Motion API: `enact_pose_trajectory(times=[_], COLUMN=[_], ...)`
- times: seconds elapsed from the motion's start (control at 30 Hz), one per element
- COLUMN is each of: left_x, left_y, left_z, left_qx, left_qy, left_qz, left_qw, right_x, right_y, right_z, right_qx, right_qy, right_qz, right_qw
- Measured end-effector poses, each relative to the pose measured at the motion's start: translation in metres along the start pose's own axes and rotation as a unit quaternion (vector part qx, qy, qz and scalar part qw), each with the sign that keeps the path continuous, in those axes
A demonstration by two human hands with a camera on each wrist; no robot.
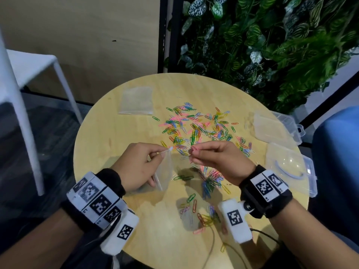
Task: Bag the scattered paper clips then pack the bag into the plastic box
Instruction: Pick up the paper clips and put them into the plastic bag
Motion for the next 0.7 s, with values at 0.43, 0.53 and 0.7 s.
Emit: enact_pose_trajectory(times=[0.43,0.53,0.7], left_x=[0.007,0.007,0.004], left_y=[-0.016,-0.016,-0.008], left_z=[0.007,0.008,0.009], left_qx=[0.025,0.033,0.042], left_qy=[-0.033,-0.024,-0.016], left_qz=[0.011,0.0,0.002], left_qw=[0.999,0.999,0.999], right_x=[0.015,0.012,0.0], right_y=[-0.054,-0.071,-0.068], right_z=[0.028,0.01,0.001], right_qx=[-0.323,-0.525,-0.483], right_qy=[0.066,0.183,0.158], right_qz=[-0.019,-0.022,-0.081], right_qw=[0.944,0.831,0.857])
Point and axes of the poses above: each hand's wrist, its own x-axis towards the middle knuckle, its own y-axis out of the back of the hand, z = x × y, the point moved 8 cm from there along x, towards the middle knuckle, and after that the axes turned 3 degrees about x, right-handed, at the moved point
